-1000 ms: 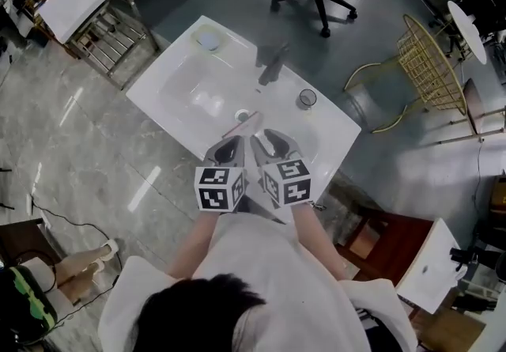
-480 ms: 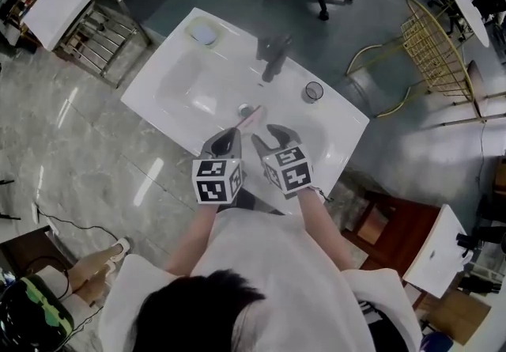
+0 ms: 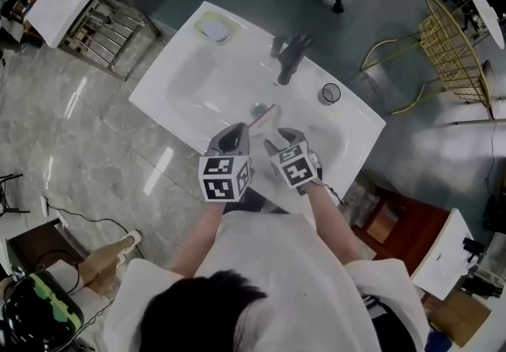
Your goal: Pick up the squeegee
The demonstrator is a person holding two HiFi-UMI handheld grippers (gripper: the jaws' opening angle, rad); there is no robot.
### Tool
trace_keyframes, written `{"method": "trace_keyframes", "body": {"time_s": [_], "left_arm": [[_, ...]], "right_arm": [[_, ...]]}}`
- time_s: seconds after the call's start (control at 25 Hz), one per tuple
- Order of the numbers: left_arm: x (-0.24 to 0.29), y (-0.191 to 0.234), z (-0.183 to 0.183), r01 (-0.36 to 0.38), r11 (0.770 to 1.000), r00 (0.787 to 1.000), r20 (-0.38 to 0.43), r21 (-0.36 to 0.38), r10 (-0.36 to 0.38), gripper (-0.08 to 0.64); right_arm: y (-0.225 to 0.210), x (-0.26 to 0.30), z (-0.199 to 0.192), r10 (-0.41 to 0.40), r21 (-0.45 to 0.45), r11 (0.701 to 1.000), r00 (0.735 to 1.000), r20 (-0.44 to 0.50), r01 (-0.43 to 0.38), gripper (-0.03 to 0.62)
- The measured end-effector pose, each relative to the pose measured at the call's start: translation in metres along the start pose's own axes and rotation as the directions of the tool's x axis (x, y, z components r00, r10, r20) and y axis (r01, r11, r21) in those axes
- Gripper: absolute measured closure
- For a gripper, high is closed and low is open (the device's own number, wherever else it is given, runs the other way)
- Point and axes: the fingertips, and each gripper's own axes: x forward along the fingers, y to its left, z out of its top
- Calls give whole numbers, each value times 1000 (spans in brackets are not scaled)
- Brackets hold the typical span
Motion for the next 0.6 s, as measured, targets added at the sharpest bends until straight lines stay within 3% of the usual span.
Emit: {"method": "trace_keyframes", "body": {"time_s": [0.16,0.6], "left_arm": [[5,7,3,-4,1000,1000,3,-3,4,532],[12,10,-2,-6,1000,1000,-27,9,6,532]], "right_arm": [[-4,16,-6,1,29,1000,999,-33,0,417],[-14,45,-26,-14,-34,999,991,-130,9,417]]}}
